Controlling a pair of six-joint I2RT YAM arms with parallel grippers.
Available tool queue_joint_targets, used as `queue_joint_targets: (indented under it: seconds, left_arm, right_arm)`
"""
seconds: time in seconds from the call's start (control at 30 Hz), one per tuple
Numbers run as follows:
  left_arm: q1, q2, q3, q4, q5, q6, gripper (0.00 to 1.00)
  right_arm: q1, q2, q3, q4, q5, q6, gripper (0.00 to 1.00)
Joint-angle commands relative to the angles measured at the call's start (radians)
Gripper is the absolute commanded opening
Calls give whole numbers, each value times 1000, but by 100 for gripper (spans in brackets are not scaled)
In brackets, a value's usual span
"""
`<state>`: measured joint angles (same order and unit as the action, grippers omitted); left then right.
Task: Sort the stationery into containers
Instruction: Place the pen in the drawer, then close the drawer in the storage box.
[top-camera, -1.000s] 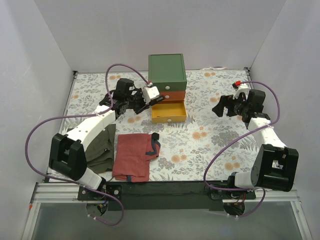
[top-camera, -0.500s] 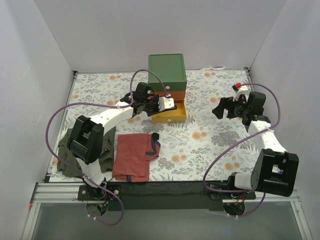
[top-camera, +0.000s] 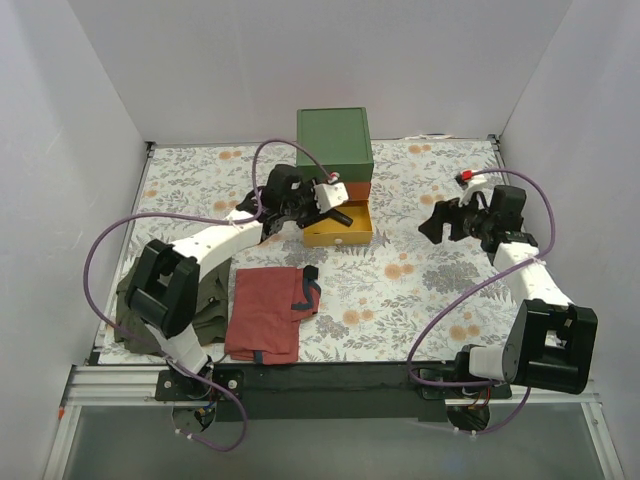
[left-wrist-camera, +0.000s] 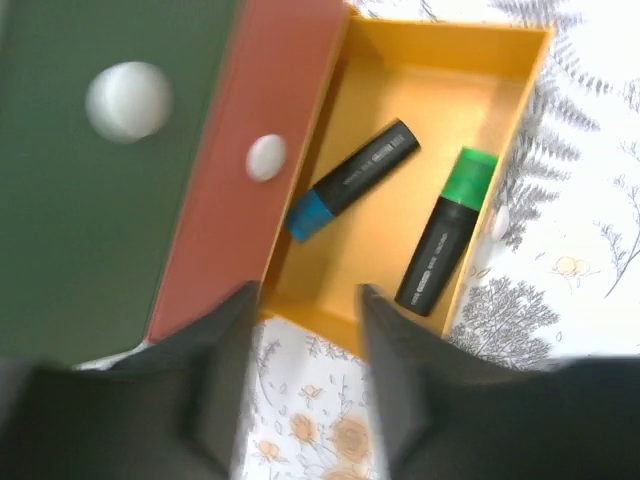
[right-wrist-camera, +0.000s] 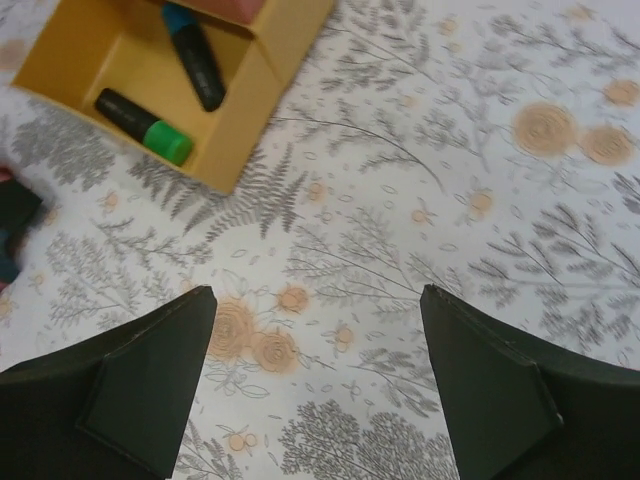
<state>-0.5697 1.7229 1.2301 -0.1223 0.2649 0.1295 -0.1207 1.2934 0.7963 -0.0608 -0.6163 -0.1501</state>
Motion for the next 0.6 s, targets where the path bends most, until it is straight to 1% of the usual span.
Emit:
queue_joint_targets:
  seconds: [0.0, 0.03, 0.07, 0.1, 0.13, 0.17, 0.2, 0.23, 0.27, 0.3, 0.33, 0.43, 0.57]
  left_arm:
    - [54, -254, -87, 163, -119, -357, 29]
    - [74, -293, -121, 223, -174, -431, 15]
    - [111, -330, -165, 257, -214, -553, 0]
    - [125, -394, -200, 286, -252, -606, 0]
    - [139, -410, -246, 273, -345, -640, 0]
    - [152, -419, -256, 248, -377, -674, 0]
    - [177, -419, -259, 184, -403, -744, 0]
    - [194, -419, -273, 161, -429, -780, 0]
    - [226, -422, -287, 145, -447, -818, 0]
    - [238, -428, -303, 133, -446, -859, 0]
    - [244, -443, -332, 133, -444, -870, 0]
    - [251, -462, -357, 133, -411, -884, 0]
    - [252, -467, -359, 147, -401, -883, 0]
  right_arm:
    - [162, -20, 72, -60, -97, -238, 91]
    - [230, 0, 75, -65, -100, -267, 86]
    - [262, 12, 80, -65, -100, -298, 83]
    - [291, 24, 89, -65, -100, -311, 78]
    - [346, 50, 93, -57, -89, -321, 58]
    - [372, 64, 98, -47, -83, -328, 50]
    - [394, 78, 98, -42, -83, -365, 41]
    - [439, 102, 99, -36, -67, -387, 2]
    - [461, 116, 101, -36, -50, -403, 1]
    - [478, 130, 104, -34, -46, -446, 1]
    - [504, 162, 115, -36, -42, -468, 1]
    - [541, 230, 153, -36, -20, -534, 1]
    - [570, 314, 216, -31, 13, -588, 1]
